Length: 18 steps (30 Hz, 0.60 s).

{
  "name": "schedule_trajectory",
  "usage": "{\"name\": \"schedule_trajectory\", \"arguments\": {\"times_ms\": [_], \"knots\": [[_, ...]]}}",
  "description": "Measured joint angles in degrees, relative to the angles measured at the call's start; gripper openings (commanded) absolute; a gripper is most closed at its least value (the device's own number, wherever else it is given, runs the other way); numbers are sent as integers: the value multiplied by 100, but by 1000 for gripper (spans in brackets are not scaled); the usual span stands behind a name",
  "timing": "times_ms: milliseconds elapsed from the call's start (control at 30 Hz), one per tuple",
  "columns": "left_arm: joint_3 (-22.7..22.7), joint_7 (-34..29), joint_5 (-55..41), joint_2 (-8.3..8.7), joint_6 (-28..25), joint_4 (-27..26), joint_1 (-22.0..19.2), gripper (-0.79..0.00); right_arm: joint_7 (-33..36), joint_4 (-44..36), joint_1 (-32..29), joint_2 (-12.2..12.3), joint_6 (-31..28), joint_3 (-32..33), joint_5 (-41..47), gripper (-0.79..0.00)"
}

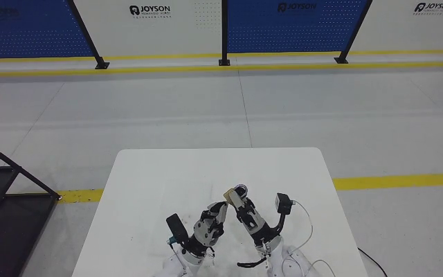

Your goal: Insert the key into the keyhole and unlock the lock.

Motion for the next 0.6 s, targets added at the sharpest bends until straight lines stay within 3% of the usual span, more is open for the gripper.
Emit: {"name": "schedule_trajectory", "arguments": {"times_ms": [33, 133, 233, 367, 433, 600], "knots": [[8, -27, -74, 0, -65, 4, -9, -422, -2, -1, 0, 1, -1, 0, 0, -785], [19, -139, -270, 9, -270, 11, -25, -326, -5, -1, -2, 5, -24, -2, 0, -785], [2, -261, -495, 26, -524, -16, -19, -292, -14, -4, -8, 9, -39, 6, 4, -785], [-87, -499, -921, 76, -1111, -90, 28, -317, -25, -15, -25, 17, -63, 21, 16, -785], [-172, -671, -1171, 114, -1455, -133, 68, -416, -21, -21, -29, 20, -74, 26, 28, -785], [-317, -1286, -1853, 203, -2316, -140, 138, -465, -204, -52, -40, 20, -96, 67, -27, -785]]}}
